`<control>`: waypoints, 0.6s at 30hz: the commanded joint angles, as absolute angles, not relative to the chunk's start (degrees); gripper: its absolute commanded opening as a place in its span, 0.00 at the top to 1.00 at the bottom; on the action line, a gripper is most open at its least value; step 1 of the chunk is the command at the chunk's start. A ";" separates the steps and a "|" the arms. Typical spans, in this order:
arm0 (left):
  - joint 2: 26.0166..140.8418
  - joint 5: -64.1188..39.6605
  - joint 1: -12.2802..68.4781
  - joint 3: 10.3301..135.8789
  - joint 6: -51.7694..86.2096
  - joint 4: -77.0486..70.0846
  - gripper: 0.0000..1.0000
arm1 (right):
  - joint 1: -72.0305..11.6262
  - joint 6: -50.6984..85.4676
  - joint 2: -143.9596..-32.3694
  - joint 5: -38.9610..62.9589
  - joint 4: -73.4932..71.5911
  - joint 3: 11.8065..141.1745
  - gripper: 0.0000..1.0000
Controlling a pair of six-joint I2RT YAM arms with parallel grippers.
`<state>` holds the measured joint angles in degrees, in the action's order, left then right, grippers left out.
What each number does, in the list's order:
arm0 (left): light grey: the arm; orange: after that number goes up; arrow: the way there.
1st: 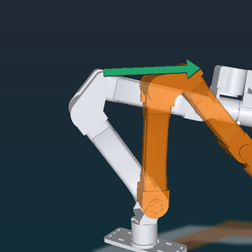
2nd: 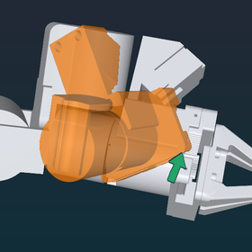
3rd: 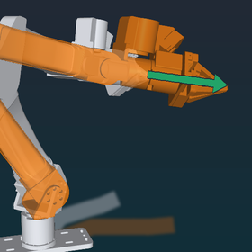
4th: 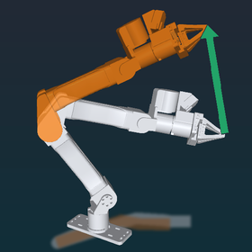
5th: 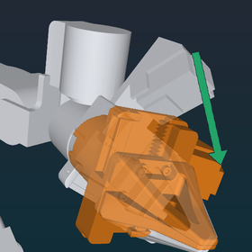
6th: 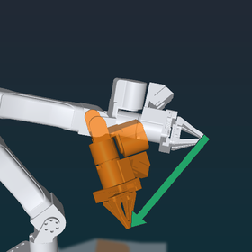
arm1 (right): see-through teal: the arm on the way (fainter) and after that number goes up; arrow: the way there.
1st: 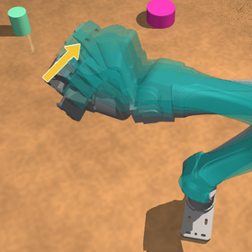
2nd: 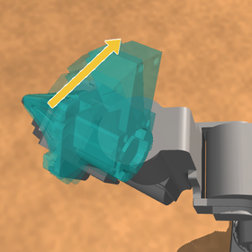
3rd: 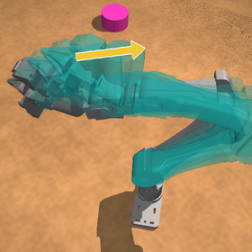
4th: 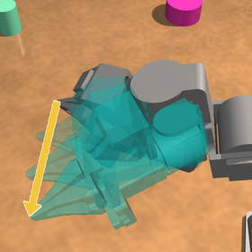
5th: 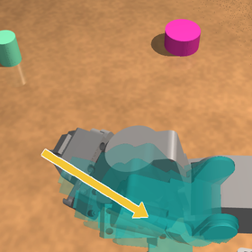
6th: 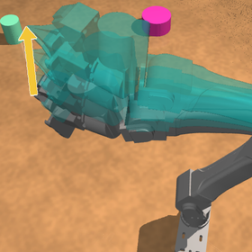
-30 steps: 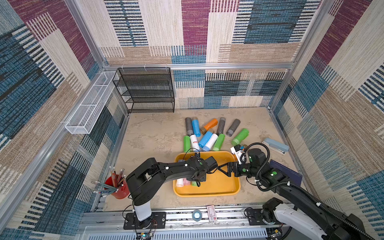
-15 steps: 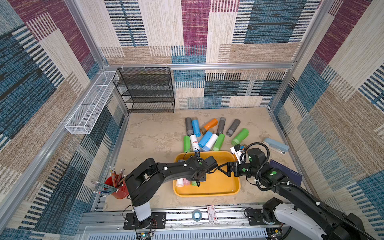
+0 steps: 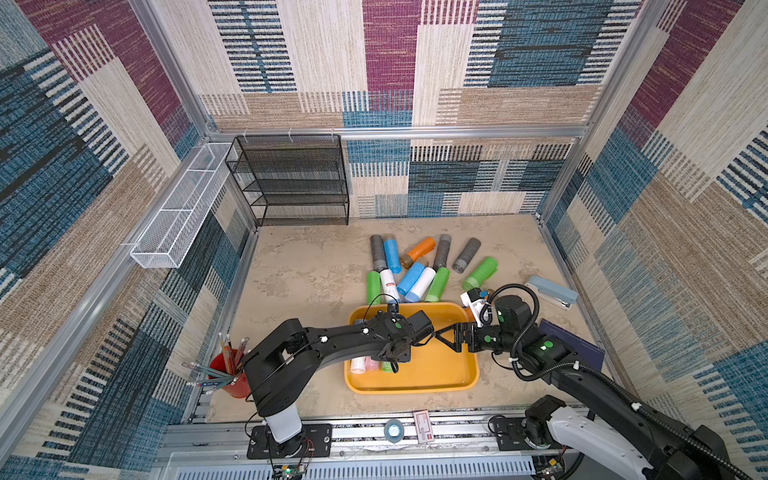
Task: Put the roll of trash bags into the storage box
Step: Place the roll of trash bags in the storage box.
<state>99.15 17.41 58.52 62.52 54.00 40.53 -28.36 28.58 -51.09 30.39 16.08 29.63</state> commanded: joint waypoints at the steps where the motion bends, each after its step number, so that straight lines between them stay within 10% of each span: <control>1: 98.44 18.37 58.36 63.09 53.57 42.91 0.52 | -28.37 28.52 -50.98 30.44 14.92 30.12 0.01; 18: 95.64 19.14 58.36 63.02 53.44 44.46 0.52 | -28.36 28.64 -49.75 29.99 15.82 30.03 0.01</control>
<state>96.36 17.80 58.46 63.20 53.76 42.85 -28.38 28.58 -50.11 30.37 16.21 29.74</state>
